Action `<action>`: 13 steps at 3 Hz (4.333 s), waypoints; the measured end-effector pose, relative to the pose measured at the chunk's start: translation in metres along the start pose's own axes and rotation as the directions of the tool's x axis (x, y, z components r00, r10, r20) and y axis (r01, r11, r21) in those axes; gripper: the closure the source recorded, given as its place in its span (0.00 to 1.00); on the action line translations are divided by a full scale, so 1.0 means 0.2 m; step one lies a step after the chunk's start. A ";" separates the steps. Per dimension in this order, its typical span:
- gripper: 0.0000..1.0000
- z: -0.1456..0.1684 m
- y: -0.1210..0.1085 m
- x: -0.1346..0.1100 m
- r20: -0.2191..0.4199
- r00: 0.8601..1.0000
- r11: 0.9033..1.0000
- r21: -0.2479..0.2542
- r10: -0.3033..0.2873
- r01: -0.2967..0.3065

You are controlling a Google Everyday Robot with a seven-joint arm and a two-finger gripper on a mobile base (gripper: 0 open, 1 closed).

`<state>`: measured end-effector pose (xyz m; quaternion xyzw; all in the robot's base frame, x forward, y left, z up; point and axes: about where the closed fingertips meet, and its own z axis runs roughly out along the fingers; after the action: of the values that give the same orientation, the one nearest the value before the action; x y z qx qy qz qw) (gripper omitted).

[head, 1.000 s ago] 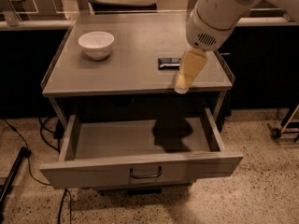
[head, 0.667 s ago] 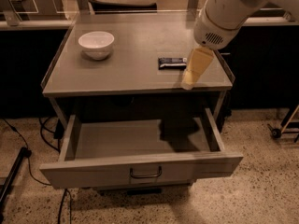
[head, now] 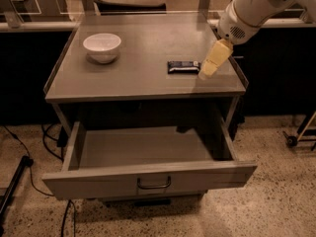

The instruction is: Place rxbar blueberry into top drawer

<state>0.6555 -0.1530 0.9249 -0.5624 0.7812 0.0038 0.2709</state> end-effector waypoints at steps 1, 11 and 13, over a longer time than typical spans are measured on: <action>0.00 0.08 -0.09 0.01 0.066 0.997 0.999 -0.038 0.030 -0.027; 0.19 0.71 -0.23 0.00 0.220 0.946 0.960 -0.204 0.238 -0.195; 0.61 0.73 -0.22 0.01 0.211 0.946 0.956 -0.213 0.247 -0.203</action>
Offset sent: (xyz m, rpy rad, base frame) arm 0.0606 -0.0063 -0.0304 0.2181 0.0357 0.0096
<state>0.7555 -0.1261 0.8127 -0.4878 0.7989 0.1754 0.3050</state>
